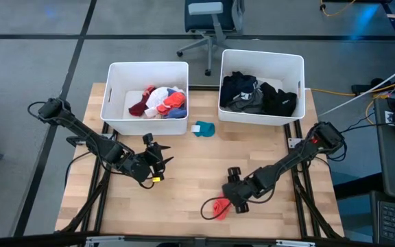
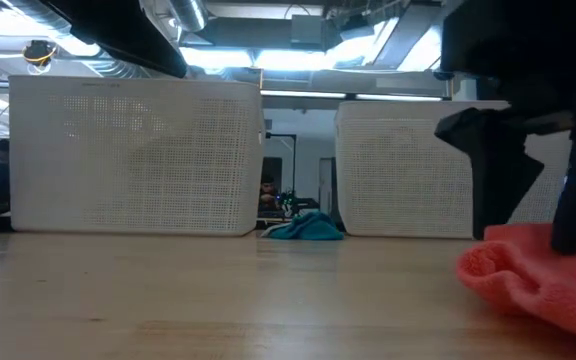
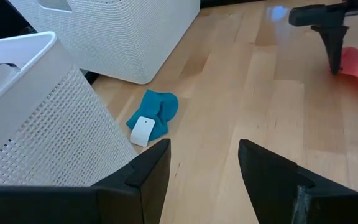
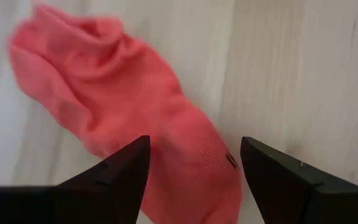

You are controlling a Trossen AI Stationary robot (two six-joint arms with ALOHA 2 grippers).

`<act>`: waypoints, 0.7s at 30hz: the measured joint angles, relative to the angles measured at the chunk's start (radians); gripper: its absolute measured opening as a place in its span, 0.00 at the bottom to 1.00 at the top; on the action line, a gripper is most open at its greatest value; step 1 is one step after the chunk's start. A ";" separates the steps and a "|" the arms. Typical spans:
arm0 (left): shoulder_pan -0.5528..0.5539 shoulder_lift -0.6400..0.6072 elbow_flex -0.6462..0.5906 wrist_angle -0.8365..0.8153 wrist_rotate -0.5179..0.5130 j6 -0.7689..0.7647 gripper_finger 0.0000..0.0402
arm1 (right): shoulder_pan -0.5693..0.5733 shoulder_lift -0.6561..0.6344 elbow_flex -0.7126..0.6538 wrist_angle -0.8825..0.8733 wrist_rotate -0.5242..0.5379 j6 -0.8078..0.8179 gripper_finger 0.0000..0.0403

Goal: Sort clothes

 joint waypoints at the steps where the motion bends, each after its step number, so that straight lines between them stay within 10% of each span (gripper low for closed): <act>1: 0.000 0.000 0.000 0.000 0.000 0.000 0.45 | 0.000 0.000 -0.007 -0.002 0.007 0.000 0.62; 15: 0.000 0.000 0.000 0.000 0.000 0.001 0.45 | 0.000 0.000 -0.018 -0.012 0.012 -0.029 0.04; 21: 0.000 0.000 0.000 0.000 0.000 0.001 0.45 | 0.000 0.000 0.015 -0.033 0.024 -0.060 0.07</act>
